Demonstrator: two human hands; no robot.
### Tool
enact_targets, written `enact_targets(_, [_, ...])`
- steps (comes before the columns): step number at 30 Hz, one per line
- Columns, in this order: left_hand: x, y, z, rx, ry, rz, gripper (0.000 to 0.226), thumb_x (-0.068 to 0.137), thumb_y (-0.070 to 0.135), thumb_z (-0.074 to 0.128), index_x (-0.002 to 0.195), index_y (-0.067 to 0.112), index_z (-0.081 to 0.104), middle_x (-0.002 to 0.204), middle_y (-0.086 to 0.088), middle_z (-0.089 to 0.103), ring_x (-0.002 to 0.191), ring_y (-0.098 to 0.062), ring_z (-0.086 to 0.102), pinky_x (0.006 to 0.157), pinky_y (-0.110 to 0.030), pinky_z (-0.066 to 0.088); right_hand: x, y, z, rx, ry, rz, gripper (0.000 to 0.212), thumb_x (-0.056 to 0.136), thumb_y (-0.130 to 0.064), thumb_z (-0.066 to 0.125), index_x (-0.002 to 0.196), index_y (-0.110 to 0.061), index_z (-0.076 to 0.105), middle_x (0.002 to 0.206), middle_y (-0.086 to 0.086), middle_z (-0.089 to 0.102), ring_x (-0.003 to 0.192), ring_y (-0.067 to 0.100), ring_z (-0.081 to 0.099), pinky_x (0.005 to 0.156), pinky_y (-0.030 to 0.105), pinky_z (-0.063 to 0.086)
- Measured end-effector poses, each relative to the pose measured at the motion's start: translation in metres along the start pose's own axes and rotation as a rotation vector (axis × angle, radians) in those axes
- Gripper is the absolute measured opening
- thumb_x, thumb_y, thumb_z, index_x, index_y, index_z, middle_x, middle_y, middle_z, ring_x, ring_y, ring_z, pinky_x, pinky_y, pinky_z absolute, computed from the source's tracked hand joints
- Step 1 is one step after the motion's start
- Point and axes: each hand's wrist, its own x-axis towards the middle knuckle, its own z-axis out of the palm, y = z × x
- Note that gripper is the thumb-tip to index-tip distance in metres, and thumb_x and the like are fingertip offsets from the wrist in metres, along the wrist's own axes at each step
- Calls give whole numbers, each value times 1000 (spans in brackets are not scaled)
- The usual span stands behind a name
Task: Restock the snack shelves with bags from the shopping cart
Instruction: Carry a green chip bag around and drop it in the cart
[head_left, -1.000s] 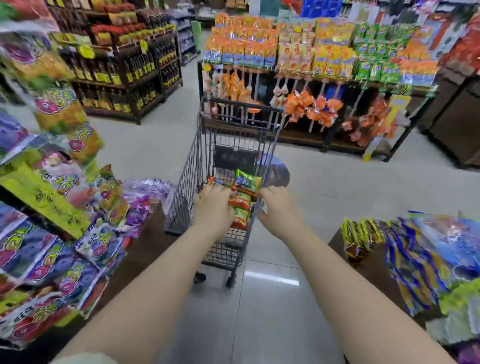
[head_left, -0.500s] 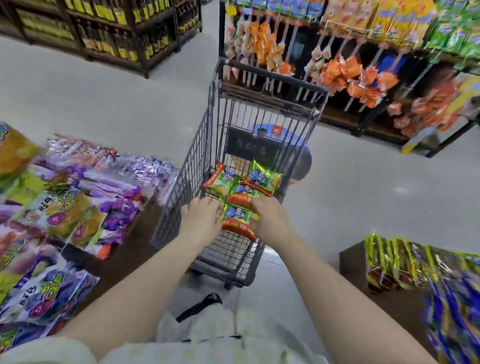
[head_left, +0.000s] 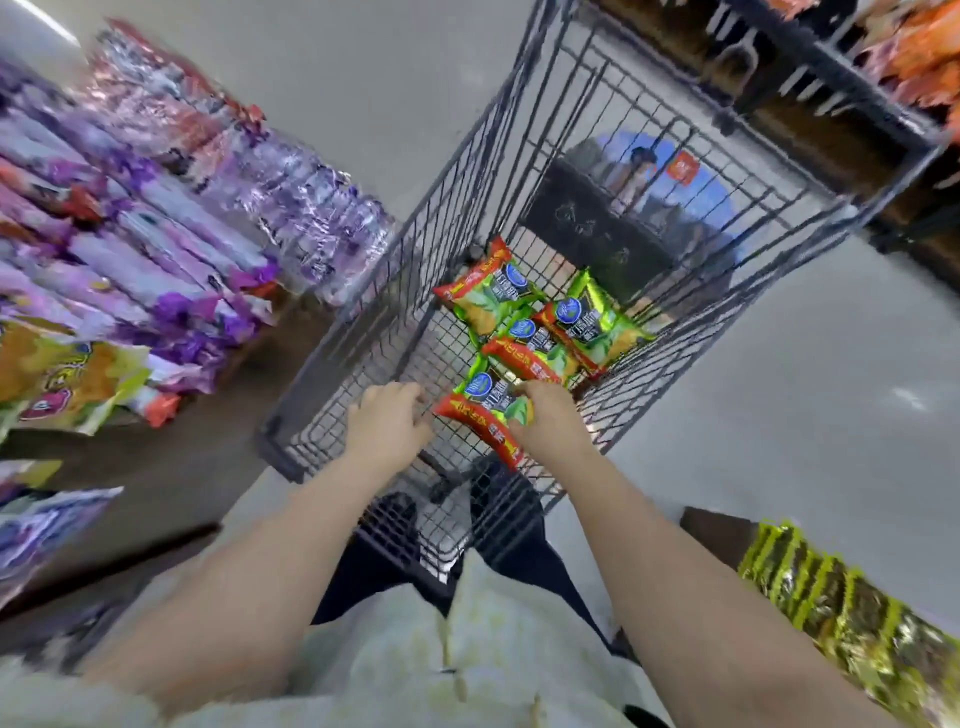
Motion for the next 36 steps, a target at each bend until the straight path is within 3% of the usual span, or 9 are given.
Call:
enact_targets(5, [25, 15, 31, -143, 40, -244, 35, 89, 18, 59, 123, 27, 62, 111, -3, 67, 109, -29, 58, 90, -43, 51, 73, 28, 4, -175, -231, -96, 52, 84, -30, 68, 130, -14, 51, 129, 10, 53, 120, 30, 48, 100, 42, 43])
enact_targets(8, [45, 26, 65, -319, -30, -387, 27, 88, 18, 57, 111, 31, 62, 96, 2, 67, 97, -26, 61, 79, -39, 54, 112, 40, 10, -464, -361, -191, 56, 87, -32, 67, 133, -13, 43, 132, 13, 48, 125, 32, 42, 102, 43, 41])
enact_targets(11, [66, 23, 109, -497, -106, -501, 23, 87, 22, 58, 107, 33, 59, 103, 2, 66, 97, -24, 61, 82, -39, 53, 144, 50, 23, -533, -448, -232, 54, 88, -30, 64, 132, -12, 41, 132, 13, 47, 124, 33, 42, 100, 42, 39])
enact_targets(14, [85, 19, 150, -697, -132, -591, 15, 89, 13, 61, 98, 25, 60, 123, 4, 60, 104, -18, 59, 91, -30, 48, 171, 64, 40, -381, -534, -150, 56, 85, -34, 71, 130, -12, 46, 132, 13, 51, 123, 33, 45, 96, 40, 41])
enact_targets(18, [109, 21, 187, -1109, -120, -883, 24, 82, 16, 77, 82, 27, 56, 104, -4, 64, 93, -26, 62, 89, -42, 53, 195, 82, 62, -282, -584, -91, 79, 82, -38, 76, 144, -10, 37, 141, 14, 48, 128, 33, 46, 102, 40, 42])
enact_targets(23, [125, 39, 214, -1449, -295, -955, 30, 86, 31, 74, 106, 27, 52, 117, -3, 62, 112, -25, 57, 100, -45, 47, 212, 105, 84, -93, -647, 97, 76, 92, -29, 64, 152, -16, 20, 147, 15, 42, 119, 33, 55, 88, 40, 48])
enact_targets(27, [131, 56, 229, -1573, -297, -993, 45, 86, 32, 74, 120, 24, 47, 122, 3, 64, 113, -21, 59, 95, -41, 44, 214, 112, 89, -6, -692, 139, 79, 90, -23, 67, 151, -20, 18, 146, 13, 43, 118, 30, 52, 90, 41, 48])
enact_targets(31, [116, 58, 224, -1586, -170, -1010, 55, 86, 33, 74, 132, 21, 47, 128, 1, 63, 112, -22, 62, 99, -44, 46, 202, 101, 80, 85, -697, 154, 75, 88, -20, 70, 148, -18, 26, 138, 10, 46, 111, 23, 53, 83, 32, 46])
enact_targets(36, [68, 44, 174, -1644, 127, -988, 61, 84, 30, 76, 137, 24, 47, 121, 1, 65, 92, -14, 67, 74, -33, 56, 170, 59, 54, 378, -714, 140, 66, 81, -15, 77, 137, -22, 42, 130, 8, 54, 86, 10, 61, 58, 19, 43])
